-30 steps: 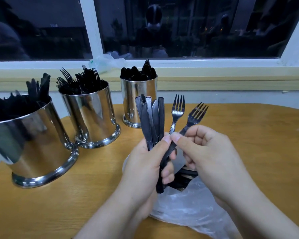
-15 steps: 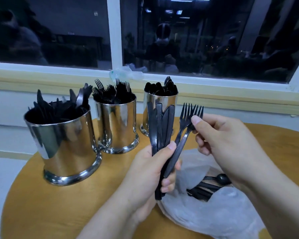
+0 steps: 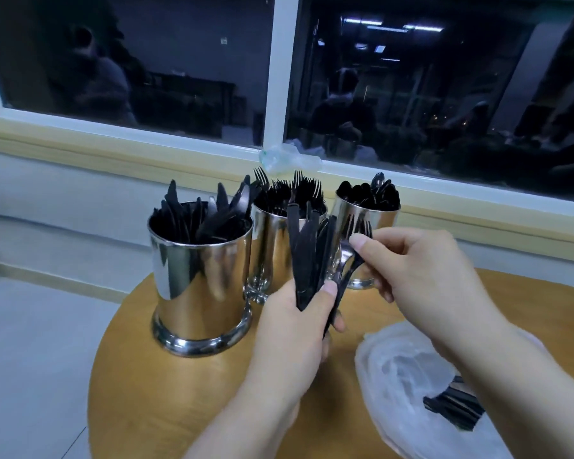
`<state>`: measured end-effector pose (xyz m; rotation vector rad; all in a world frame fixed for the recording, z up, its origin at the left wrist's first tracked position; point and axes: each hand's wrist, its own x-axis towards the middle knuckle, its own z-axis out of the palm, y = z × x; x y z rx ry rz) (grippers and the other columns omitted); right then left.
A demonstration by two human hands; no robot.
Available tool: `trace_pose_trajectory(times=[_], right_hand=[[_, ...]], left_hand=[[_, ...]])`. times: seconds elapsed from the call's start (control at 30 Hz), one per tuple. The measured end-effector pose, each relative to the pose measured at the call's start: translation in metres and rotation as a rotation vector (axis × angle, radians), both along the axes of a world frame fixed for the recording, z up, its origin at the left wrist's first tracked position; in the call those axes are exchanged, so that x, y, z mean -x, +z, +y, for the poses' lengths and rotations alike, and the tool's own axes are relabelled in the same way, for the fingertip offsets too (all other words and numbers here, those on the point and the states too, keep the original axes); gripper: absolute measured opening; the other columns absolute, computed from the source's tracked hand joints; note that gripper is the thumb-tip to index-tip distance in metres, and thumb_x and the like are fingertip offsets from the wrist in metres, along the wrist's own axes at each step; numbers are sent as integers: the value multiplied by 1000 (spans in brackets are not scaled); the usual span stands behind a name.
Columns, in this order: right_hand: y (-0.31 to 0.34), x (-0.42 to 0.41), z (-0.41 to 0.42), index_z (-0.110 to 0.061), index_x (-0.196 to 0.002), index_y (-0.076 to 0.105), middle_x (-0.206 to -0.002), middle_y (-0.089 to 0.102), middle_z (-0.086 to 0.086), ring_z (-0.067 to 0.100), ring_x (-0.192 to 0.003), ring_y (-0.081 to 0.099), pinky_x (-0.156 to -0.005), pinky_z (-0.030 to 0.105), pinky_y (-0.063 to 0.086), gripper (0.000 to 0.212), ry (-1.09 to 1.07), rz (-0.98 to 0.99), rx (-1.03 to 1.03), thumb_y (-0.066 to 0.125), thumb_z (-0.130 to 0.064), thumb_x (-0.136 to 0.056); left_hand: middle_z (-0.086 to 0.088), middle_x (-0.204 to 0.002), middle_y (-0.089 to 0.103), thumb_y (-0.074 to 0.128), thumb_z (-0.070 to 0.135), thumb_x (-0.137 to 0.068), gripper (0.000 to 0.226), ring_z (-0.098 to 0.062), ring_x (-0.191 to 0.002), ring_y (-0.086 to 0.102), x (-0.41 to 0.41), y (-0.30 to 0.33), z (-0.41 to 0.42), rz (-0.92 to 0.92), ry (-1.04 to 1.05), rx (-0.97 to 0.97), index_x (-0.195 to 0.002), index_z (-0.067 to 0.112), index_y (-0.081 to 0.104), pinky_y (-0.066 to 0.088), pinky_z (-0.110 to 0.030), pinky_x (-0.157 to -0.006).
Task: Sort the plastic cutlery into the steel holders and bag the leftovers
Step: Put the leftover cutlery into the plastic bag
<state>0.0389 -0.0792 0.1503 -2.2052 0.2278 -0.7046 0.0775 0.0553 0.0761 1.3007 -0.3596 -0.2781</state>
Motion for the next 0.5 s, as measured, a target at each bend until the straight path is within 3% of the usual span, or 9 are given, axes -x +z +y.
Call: trace_pose_trajectory(times=[0.2, 0.3, 0.43, 0.5], right_hand=[[11, -21, 11, 0, -67, 59, -57, 60, 14, 14, -45, 41, -47, 25, 33, 43, 15, 25, 130, 68, -31, -95], [19, -30, 16, -6, -66, 59, -59, 62, 12, 13, -45, 43, -44, 21, 32, 38, 35, 47, 196, 67, -29, -96], [43, -45, 10, -6, -72, 64, -65, 65, 14, 31, -57, 53, -56, 37, 46, 35, -25, -57, 278, 66, -32, -96], [61, -55, 5, -1, -76, 63, -67, 64, 16, 28, -57, 55, -57, 38, 46, 36, -62, -178, 283, 65, -31, -97]], left_hand=[[0, -62, 61, 52, 30, -106, 28, -18, -48, 41, -11, 2, 19, -35, 5, -36, -87, 10, 57, 32, -26, -44], [-4, -70, 69, 52, 31, -107, 26, -20, -51, 48, -17, 4, 29, -29, -1, -8, -94, 11, 61, 36, -28, -44], [-11, -83, 76, 50, 29, -108, 21, -26, -60, 67, -23, 6, 39, 26, -19, 73, -109, 14, 65, 51, -32, -49], [-7, -78, 75, 52, 29, -107, 21, -25, -56, 63, -28, 3, 45, 15, 13, 60, -107, 14, 65, 50, -32, -49]])
